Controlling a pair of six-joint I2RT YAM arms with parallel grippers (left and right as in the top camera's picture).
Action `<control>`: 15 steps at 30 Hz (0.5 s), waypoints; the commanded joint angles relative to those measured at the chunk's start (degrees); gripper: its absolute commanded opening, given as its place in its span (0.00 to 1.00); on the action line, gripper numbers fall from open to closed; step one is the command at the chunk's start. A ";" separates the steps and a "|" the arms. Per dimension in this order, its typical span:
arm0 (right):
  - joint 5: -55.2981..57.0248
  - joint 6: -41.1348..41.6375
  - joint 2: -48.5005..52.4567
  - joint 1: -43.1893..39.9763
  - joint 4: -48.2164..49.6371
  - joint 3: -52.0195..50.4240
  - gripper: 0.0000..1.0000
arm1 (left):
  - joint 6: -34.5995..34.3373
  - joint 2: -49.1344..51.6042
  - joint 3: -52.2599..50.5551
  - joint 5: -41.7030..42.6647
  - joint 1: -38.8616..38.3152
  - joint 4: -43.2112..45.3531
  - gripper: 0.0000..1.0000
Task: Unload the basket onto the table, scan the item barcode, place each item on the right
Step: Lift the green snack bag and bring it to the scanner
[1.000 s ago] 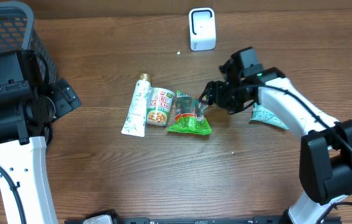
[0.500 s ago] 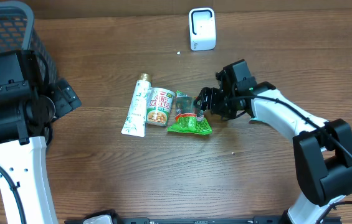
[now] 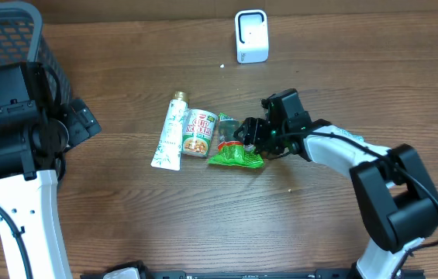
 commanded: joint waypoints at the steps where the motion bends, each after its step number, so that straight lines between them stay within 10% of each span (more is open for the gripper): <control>1: -2.47 5.90 4.09 1.60 2.34 -0.66 0.70 | -0.83 -0.35 -0.13 0.04 0.17 0.17 1.00; 9: -3.65 8.52 5.99 2.25 3.89 -0.66 0.19 | -0.83 -0.35 -0.13 0.02 0.17 0.20 1.00; 15: -10.05 3.17 4.39 -2.27 3.85 -0.55 0.05 | -0.83 -0.35 -0.13 0.02 0.17 0.20 1.00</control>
